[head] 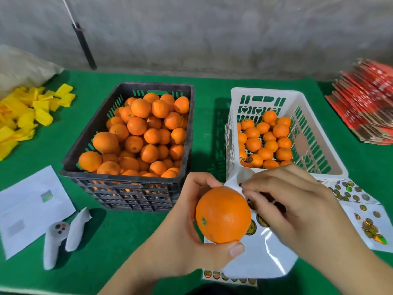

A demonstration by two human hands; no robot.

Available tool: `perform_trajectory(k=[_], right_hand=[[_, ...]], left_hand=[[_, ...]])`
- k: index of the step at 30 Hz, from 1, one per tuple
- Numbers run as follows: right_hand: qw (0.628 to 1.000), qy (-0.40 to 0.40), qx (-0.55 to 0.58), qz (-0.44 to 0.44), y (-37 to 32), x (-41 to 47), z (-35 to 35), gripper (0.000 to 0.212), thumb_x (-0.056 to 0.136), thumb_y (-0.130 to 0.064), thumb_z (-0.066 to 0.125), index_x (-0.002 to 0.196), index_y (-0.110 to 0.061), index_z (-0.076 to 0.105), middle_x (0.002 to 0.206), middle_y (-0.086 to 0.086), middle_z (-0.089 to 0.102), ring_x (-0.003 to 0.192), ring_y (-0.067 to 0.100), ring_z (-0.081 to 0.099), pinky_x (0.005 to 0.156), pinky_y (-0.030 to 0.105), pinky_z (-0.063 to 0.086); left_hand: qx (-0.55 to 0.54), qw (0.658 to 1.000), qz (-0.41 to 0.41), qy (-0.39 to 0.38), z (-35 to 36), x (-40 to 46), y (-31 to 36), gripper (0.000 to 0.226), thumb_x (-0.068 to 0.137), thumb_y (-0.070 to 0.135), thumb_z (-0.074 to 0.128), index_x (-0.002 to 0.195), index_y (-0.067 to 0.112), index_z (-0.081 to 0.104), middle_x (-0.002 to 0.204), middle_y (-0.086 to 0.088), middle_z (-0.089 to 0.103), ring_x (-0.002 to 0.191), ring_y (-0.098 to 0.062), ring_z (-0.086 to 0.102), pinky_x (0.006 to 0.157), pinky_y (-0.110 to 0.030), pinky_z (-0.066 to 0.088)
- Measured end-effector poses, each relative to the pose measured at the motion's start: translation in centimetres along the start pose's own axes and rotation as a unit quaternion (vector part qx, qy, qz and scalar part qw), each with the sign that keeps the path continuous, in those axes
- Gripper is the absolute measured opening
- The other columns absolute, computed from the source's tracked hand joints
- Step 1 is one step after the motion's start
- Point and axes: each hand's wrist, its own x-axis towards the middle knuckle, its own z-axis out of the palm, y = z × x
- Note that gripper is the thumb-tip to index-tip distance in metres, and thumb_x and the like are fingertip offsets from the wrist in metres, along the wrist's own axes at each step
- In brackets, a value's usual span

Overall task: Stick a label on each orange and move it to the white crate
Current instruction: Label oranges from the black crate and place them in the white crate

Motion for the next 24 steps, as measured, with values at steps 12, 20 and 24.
perform_trajectory(k=[12,20,24], right_hand=[[0.988,-0.062,0.14,0.01,-1.6,-0.5,-0.5,0.03,0.101,-0.03,0.065,0.127,-0.021,0.075,0.112,-0.006,0.058,0.1,0.019,0.059,0.081,0.029,0.045],[0.996,-0.09,0.018,0.009,-1.2,-2.0,1.5,0.063,0.088,-0.06,0.065,0.141,-0.033,0.046,0.146,-0.016,0.044,0.13,0.012,0.037,0.105,0.034,0.034],[0.995,-0.02,0.084,0.054,0.8,-1.3,1.0,0.067,0.082,-0.064,0.073,0.139,-0.036,0.05,0.149,-0.02,0.045,0.138,0.014,0.038,0.114,0.017,0.024]], left_hand=[[-0.04,0.997,-0.072,-0.007,0.6,0.6,-1.0,0.079,0.076,0.035,0.093,0.132,0.023,0.039,0.114,0.008,0.061,0.096,-0.015,0.069,0.076,-0.028,0.055],[-0.015,0.992,-0.094,-0.082,-0.1,1.2,-1.2,0.102,0.084,0.036,0.087,0.147,0.062,0.012,0.136,0.009,0.058,0.123,-0.021,0.067,0.099,-0.031,0.055],[-0.01,0.992,-0.075,-0.105,-1.0,2.0,-1.5,0.102,0.1,0.016,0.071,0.153,0.061,-0.004,0.146,0.005,0.058,0.134,-0.023,0.059,0.115,-0.036,0.045]])
